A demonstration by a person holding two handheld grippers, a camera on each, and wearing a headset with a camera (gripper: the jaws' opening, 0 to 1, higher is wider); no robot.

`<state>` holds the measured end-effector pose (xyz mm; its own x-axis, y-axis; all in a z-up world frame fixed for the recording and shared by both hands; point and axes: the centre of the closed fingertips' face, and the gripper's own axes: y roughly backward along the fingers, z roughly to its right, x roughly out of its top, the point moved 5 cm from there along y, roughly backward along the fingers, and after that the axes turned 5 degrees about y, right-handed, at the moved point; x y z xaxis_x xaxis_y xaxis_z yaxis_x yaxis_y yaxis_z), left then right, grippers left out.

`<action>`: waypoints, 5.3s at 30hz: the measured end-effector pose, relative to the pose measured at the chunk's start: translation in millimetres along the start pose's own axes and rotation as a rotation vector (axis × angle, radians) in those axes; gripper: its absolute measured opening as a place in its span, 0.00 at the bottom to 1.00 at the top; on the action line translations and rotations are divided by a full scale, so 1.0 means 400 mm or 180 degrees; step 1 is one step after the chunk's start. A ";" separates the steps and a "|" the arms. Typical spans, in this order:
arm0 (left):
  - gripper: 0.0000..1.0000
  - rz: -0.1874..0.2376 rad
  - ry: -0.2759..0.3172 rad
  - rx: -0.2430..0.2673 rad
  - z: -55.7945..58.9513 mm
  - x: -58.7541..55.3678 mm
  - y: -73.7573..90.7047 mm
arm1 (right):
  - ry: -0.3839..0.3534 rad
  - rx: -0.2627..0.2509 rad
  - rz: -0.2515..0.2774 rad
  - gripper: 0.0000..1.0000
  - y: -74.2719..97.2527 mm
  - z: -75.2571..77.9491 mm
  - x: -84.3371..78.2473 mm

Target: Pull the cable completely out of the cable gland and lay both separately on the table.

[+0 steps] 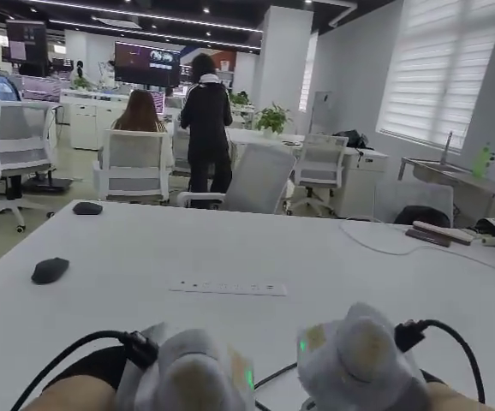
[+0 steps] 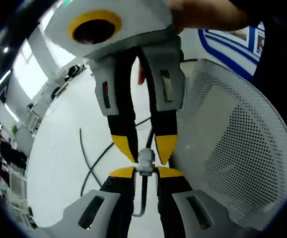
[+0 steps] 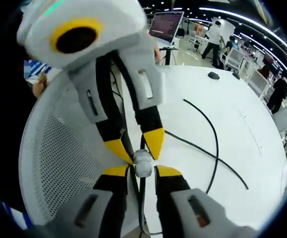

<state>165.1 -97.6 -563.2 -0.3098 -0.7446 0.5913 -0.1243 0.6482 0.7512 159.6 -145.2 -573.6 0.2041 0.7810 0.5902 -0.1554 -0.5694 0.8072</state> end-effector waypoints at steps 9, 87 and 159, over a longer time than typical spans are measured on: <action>0.16 -0.0010 -0.0076 0.0130 -0.002 -0.001 0.008 | 0.0391 -0.0291 -0.0188 0.12 -0.001 0.003 0.009; 0.16 -0.0048 0.0740 0.0545 0.056 -0.171 -0.010 | 0.0330 -0.1272 -0.0341 0.03 -0.074 -0.058 -0.053; 0.17 -0.0208 0.0473 0.0682 0.059 -0.157 -0.014 | 0.0216 -0.1219 -0.0435 0.21 -0.086 -0.061 -0.060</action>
<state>163.1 -50.8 -611.7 -0.1546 -0.7910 0.5920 -0.3411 0.6051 0.7194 136.3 -138.1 -615.8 0.1857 0.8652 0.4657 -0.4824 -0.3326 0.8103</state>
